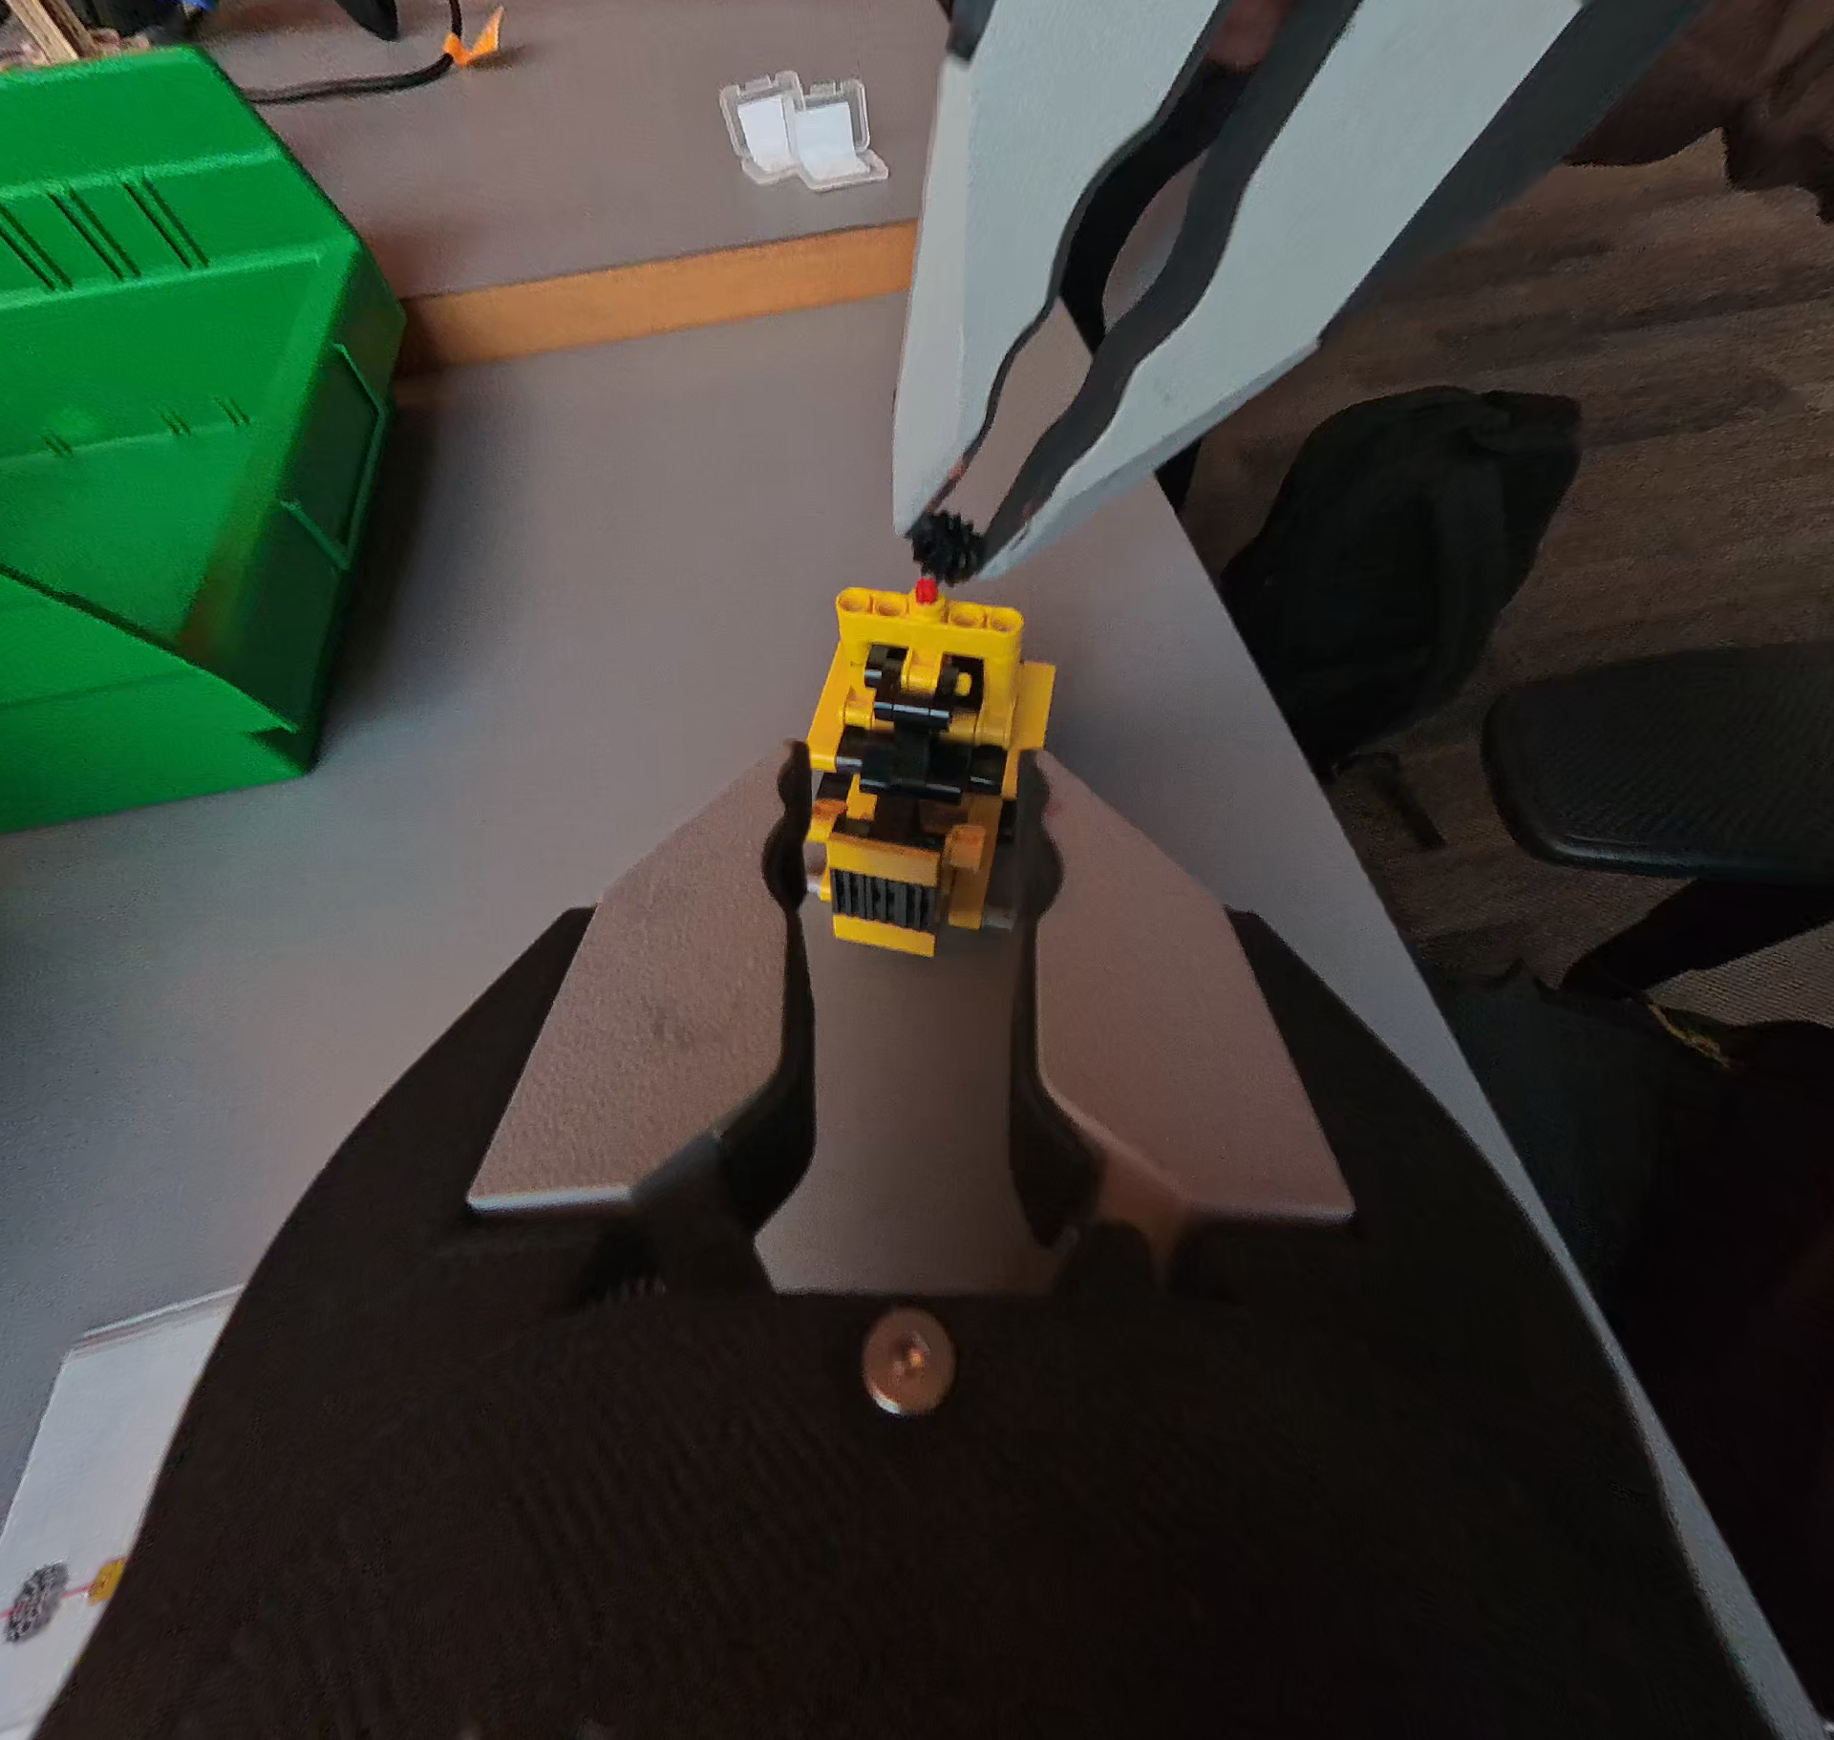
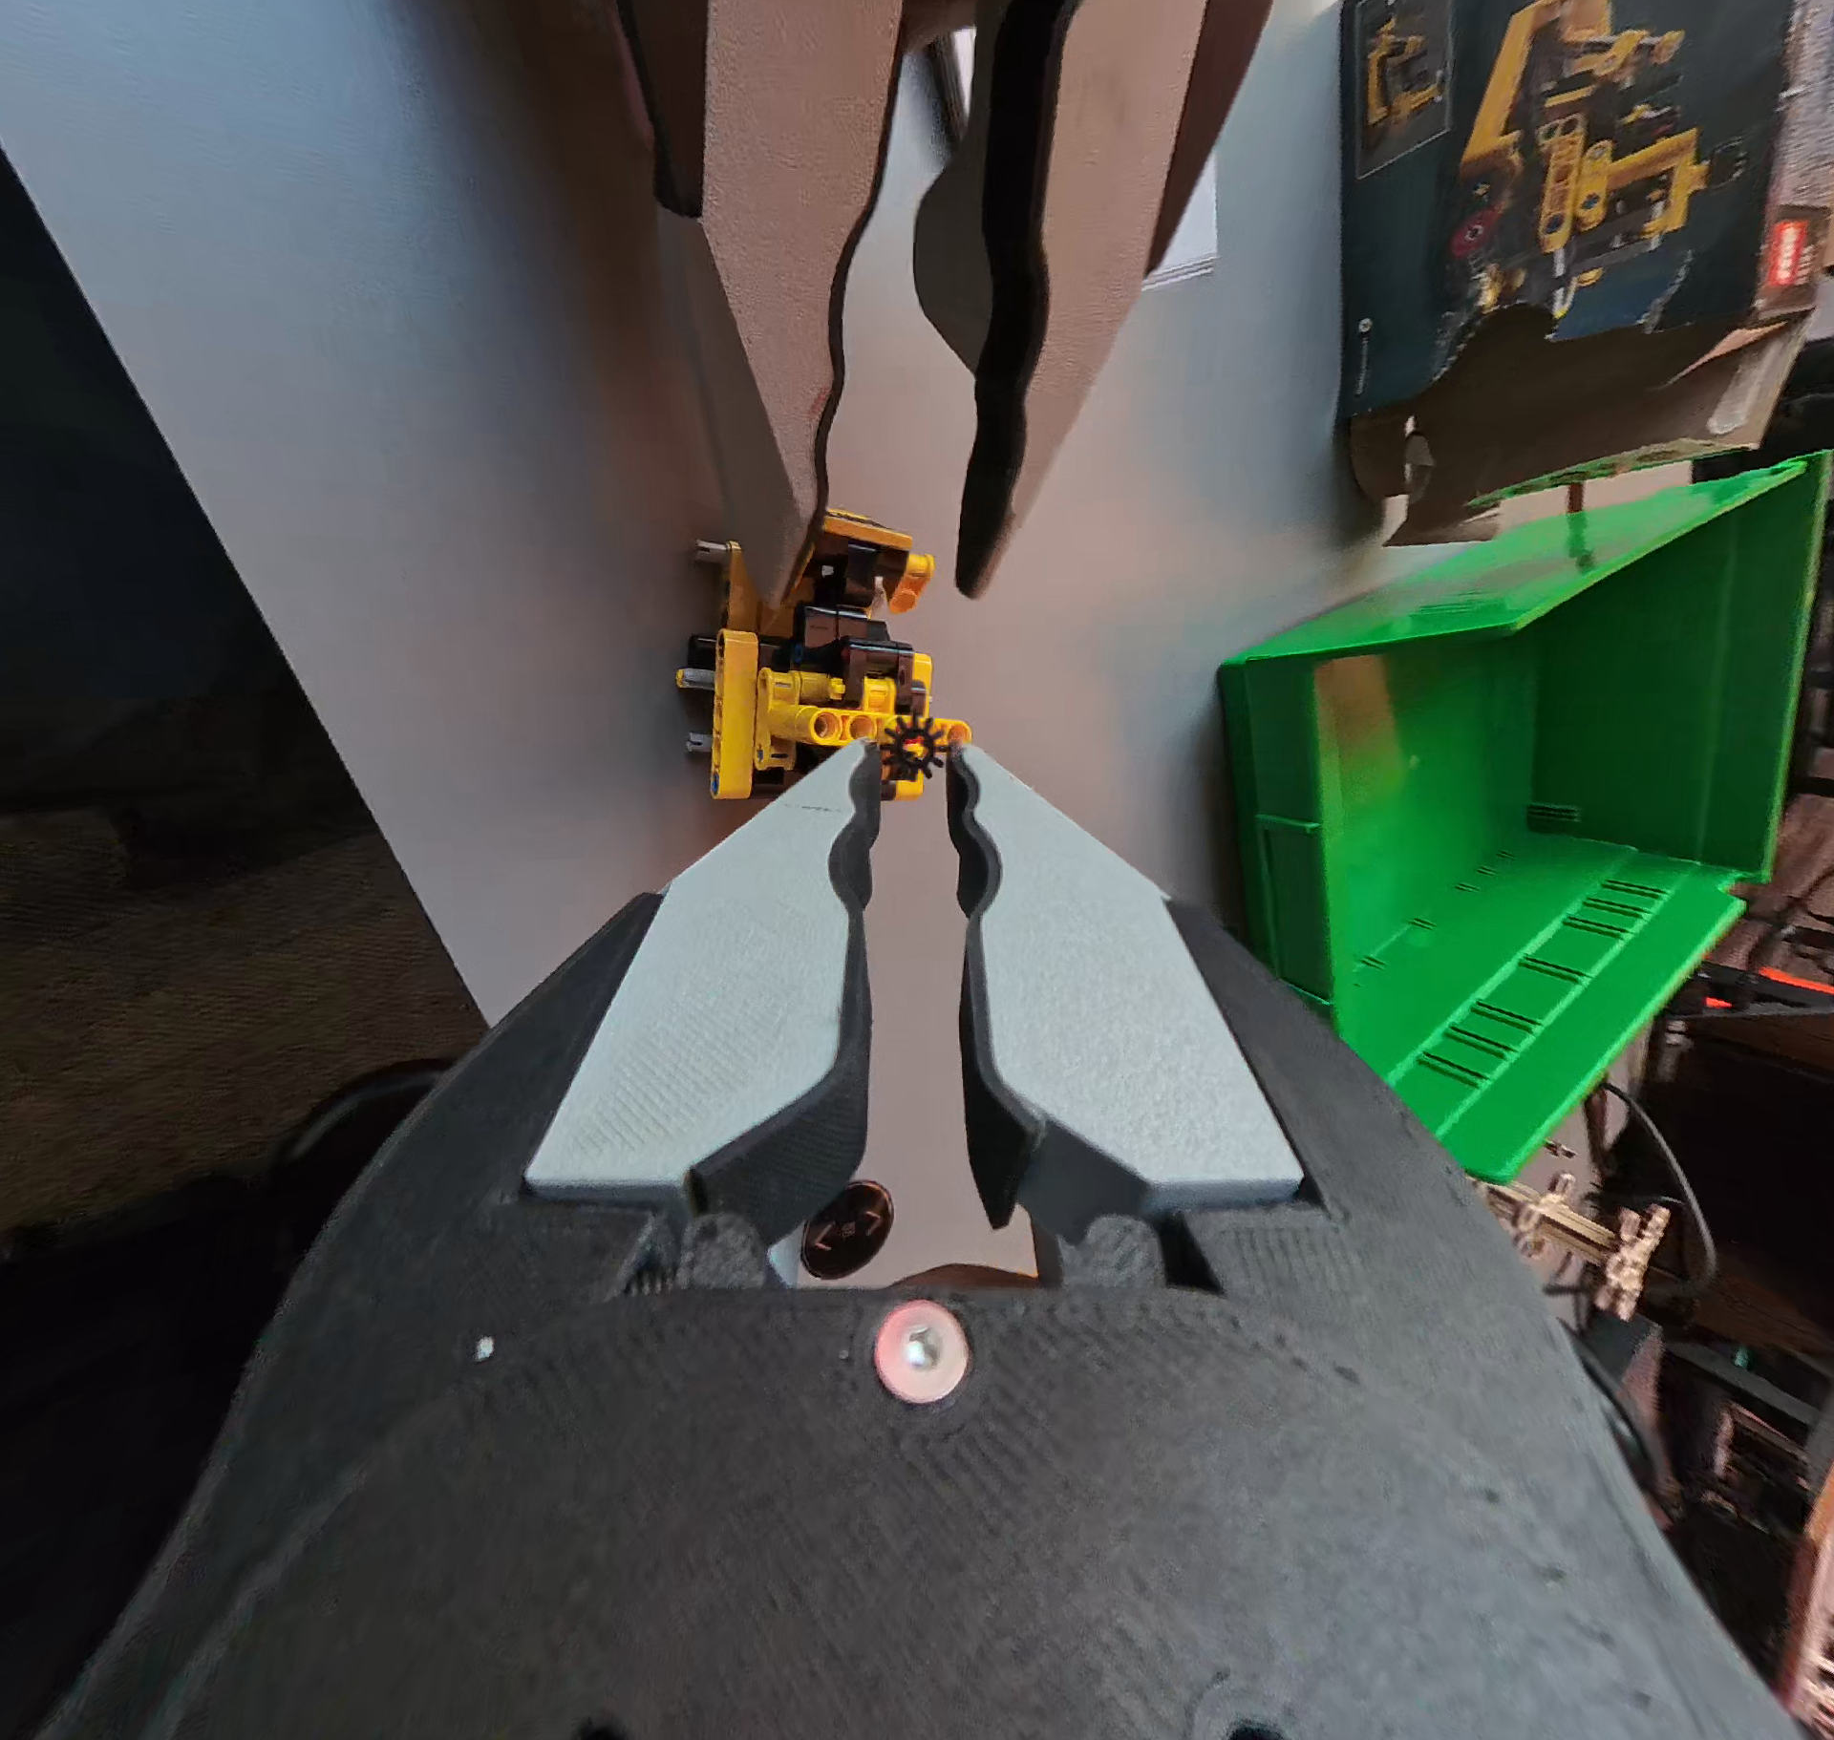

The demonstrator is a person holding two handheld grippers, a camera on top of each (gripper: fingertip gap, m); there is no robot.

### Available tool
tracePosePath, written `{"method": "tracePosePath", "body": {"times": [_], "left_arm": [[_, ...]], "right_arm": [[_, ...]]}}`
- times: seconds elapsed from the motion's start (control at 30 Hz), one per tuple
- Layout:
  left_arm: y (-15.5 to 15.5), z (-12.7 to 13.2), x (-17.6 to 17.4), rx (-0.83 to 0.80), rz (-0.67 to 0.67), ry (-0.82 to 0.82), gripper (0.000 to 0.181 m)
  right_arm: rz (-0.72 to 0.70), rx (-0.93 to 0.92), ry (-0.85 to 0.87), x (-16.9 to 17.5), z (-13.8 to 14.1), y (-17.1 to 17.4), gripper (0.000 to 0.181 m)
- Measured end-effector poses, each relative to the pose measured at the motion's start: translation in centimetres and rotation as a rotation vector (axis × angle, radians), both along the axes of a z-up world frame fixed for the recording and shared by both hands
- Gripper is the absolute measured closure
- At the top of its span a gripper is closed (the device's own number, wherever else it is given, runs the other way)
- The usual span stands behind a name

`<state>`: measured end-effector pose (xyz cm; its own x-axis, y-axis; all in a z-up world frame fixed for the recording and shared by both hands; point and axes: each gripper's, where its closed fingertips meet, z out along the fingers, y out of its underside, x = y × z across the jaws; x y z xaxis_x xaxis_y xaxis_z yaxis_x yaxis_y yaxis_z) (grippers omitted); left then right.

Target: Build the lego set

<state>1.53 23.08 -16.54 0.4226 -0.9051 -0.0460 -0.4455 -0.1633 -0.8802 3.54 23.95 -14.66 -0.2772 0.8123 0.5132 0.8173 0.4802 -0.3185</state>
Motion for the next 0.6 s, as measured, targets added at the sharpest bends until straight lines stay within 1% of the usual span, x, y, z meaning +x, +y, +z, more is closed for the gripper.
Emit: {"method": "tracePosePath", "body": {"times": [0.1, 0.2, 0.6], "left_arm": [[0.2, 0.6, 0.9, 0.01, -0.02, -0.002, 0.143], [0.7, 0.7, 1.7, 0.014, -0.033, 0.004, 0.142], [1.2, -0.2, 2.7, 0.028, -0.09, 0.046, 0.139]], "right_arm": [[-0.006, -0.036, -0.003, 0.1, -0.3, 0.2, 0.171], [-0.006, -0.038, -0.002, 0.1, -0.3, 0.3, 0.171], [0.026, -0.033, -0.019, -0.4, -0.4, 0.0, 0.171]]}}
